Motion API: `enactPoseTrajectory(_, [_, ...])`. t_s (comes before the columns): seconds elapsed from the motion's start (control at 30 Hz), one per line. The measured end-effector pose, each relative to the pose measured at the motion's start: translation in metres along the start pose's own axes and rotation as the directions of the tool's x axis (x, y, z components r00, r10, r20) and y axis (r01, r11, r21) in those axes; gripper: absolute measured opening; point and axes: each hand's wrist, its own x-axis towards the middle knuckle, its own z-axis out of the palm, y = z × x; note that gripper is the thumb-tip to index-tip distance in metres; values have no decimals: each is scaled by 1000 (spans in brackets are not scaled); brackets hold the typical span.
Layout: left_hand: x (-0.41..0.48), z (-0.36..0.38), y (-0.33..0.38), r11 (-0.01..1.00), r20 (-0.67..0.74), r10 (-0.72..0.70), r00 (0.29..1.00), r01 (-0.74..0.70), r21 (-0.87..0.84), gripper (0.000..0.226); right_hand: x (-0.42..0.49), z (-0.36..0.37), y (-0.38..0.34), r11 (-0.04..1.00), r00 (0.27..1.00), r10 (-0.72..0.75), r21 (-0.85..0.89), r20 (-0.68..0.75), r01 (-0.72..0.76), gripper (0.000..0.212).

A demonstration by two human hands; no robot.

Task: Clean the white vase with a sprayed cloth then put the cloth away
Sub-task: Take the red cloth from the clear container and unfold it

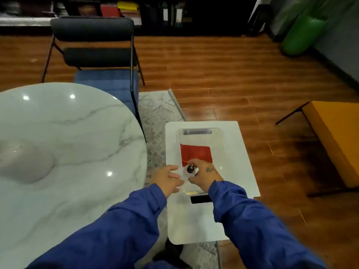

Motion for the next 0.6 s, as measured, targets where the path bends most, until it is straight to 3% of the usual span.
enactPoseTrajectory(0.23, [2, 0, 0, 989, 7, -55, 998, 55, -135, 52, 8, 6, -4, 993, 996, 85, -74, -40, -88, 43])
enactPoseTrajectory(0.43, [-3, -7, 2, 994, 44, -34, 998, 38, -103, 52, -18, -24, -16, 988, 958, 144, -21, -248, -154, 40])
enactPoseTrajectory(0.6, [-20, -46, 7, 995, -66, 96, 993, -96, 10, 49, -45, -66, -77, 998, 890, -9, 51, -457, 36, 29])
